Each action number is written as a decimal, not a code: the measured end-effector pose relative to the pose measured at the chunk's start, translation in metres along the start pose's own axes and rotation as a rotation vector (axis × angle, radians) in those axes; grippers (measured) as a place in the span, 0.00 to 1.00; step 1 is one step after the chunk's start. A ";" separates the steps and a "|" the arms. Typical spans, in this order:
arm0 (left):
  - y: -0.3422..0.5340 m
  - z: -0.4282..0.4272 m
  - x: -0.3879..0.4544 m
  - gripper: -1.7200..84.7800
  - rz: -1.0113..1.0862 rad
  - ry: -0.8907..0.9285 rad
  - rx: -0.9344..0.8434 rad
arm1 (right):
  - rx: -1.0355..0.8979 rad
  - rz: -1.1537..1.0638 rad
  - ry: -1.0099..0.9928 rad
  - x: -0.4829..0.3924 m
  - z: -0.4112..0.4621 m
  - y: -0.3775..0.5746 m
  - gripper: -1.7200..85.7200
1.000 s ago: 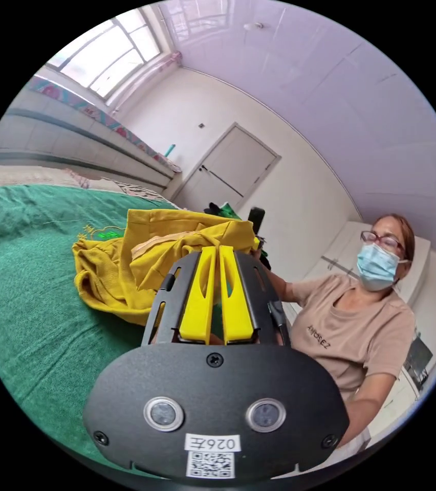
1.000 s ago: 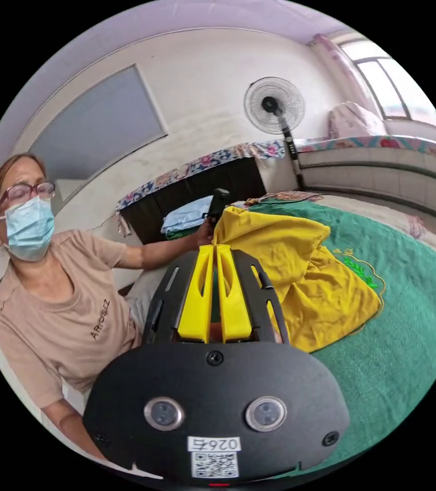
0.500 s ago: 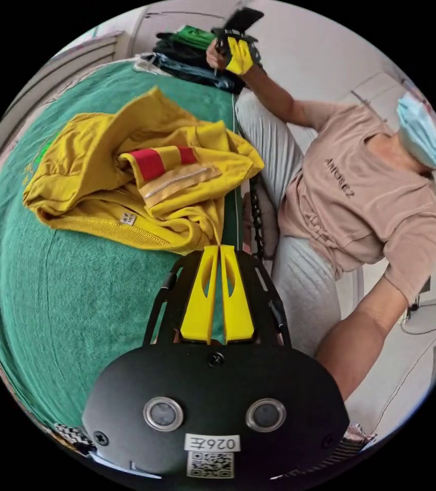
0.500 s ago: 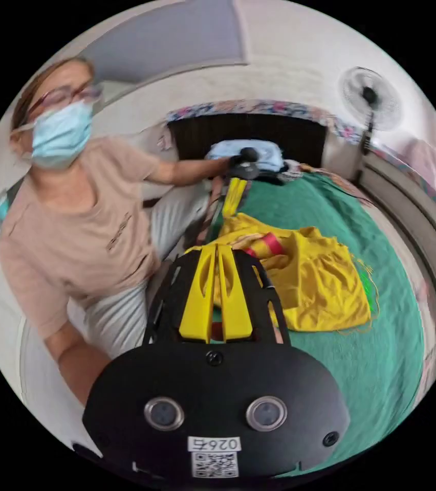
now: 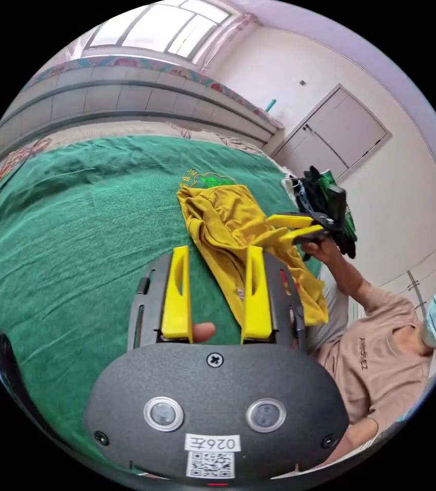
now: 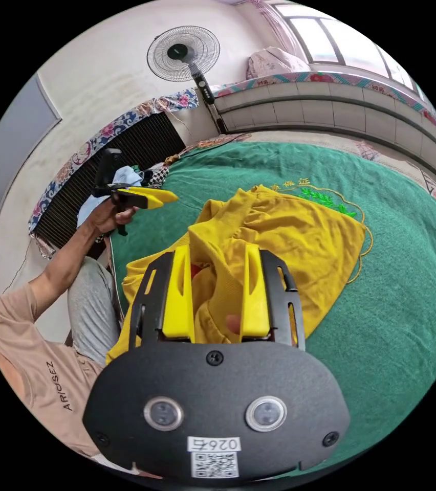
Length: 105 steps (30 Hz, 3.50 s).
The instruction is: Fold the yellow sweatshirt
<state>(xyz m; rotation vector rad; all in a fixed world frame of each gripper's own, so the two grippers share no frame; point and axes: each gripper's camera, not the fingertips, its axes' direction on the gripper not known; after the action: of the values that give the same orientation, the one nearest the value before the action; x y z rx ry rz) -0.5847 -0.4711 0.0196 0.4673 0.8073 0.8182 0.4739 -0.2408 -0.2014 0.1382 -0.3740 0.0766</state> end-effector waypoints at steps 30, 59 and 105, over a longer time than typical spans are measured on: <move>0.106 -0.020 -0.164 0.18 -0.445 0.259 0.324 | 0.132 0.438 0.507 0.101 -0.336 0.244 0.08; -0.009 0.083 0.097 0.28 0.470 0.057 -0.213 | -0.225 0.049 -0.235 0.175 0.014 0.009 0.00; -0.197 0.081 -0.161 0.08 -0.080 -0.242 -0.106 | -0.015 0.361 0.596 0.318 -0.014 -0.014 0.10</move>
<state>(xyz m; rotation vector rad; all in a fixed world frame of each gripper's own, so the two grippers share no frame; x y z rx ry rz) -0.4981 -0.7235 0.0143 0.4270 0.5526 0.7109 0.7757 -0.2370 -0.0982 0.0272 0.2002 0.4605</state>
